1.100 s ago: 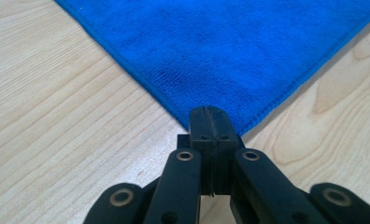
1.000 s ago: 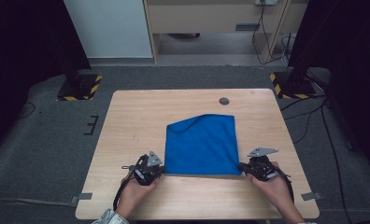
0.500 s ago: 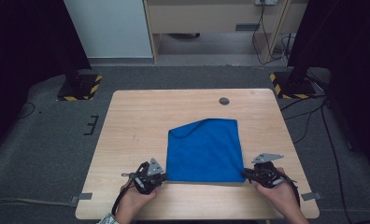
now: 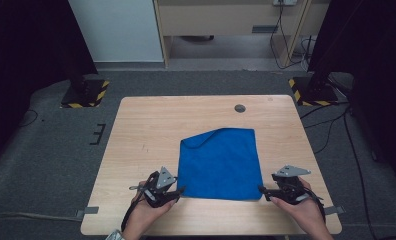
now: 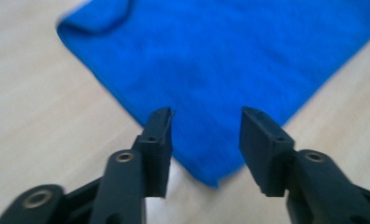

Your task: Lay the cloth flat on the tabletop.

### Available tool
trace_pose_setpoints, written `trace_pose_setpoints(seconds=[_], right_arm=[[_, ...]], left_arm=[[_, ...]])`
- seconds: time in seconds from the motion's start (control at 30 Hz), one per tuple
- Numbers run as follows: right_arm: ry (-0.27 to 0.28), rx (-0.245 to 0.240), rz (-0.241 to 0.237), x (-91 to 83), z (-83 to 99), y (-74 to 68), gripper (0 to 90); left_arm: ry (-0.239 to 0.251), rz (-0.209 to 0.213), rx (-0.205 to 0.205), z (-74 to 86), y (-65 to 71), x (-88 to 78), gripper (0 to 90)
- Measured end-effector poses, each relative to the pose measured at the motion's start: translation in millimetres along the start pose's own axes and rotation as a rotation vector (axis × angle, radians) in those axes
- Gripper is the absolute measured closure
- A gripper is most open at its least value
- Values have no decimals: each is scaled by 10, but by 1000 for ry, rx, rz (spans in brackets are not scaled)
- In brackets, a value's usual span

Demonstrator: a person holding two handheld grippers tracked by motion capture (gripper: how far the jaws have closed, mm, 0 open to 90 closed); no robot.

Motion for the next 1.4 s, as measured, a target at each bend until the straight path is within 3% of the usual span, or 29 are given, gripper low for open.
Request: trace_pose_setpoints(seconds=[0.1, 0.23, 0.37, 0.43, 0.5, 0.63, 0.73, 0.9, 0.97, 1.07, 1.2, 1.3, 1.4], right_arm=[[5, -1, 6, 34, -18, 23, 368], [26, -19, -9, 73, -91, 13, 552], [42, -41, -39, 106, -155, -41, 689], [37, -49, -48, 131, -157, -53, 719], [19, -48, -52, 168, -138, -64, 720], [1, -52, -59, 206, -107, -73, 713], [9, -49, -59, 201, -112, -76, 713], [10, -49, -64, 195, -110, -81, 713], [11, -49, -68, 185, -113, -86, 714], [17, -45, -68, 179, -121, -86, 717], [30, -39, -69, 157, -134, -80, 727], [35, -38, -70, 145, -139, -80, 732], [37, -40, -71, 140, -140, -82, 734]], left_arm=[[33, -10, 6, -177, -108, 135, 489], [45, -37, 19, -422, -296, 428, 499], [46, -46, -11, -604, -448, 679, 500], [40, -63, 14, -691, -494, 816, 500], [24, -79, 36, -738, -534, 924, 492], [1, -83, 32, -810, -598, 1168, 492], [-20, -93, 55, -834, -602, 1317, 502], [-52, -116, 54, -828, -644, 1517, 540], [-46, -145, 58, -827, -672, 1540, 585], [-46, -150, 62, -811, -693, 1581, 666], [-67, -168, 51, -838, -749, 1589, 854], [-71, -183, 25, -880, -837, 1600, 866], [-28, -205, -1, -966, -946, 1591, 860]])
Point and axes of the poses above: each handheld gripper's, and its own axes: x roughly forward along the jaws, z roughly out of its underside, y roughly to its right, the point moved 6 cm from there along x, roughly forward along the jaws, and after that the axes turned 5 degrees about -x, right-handed, at the moved point
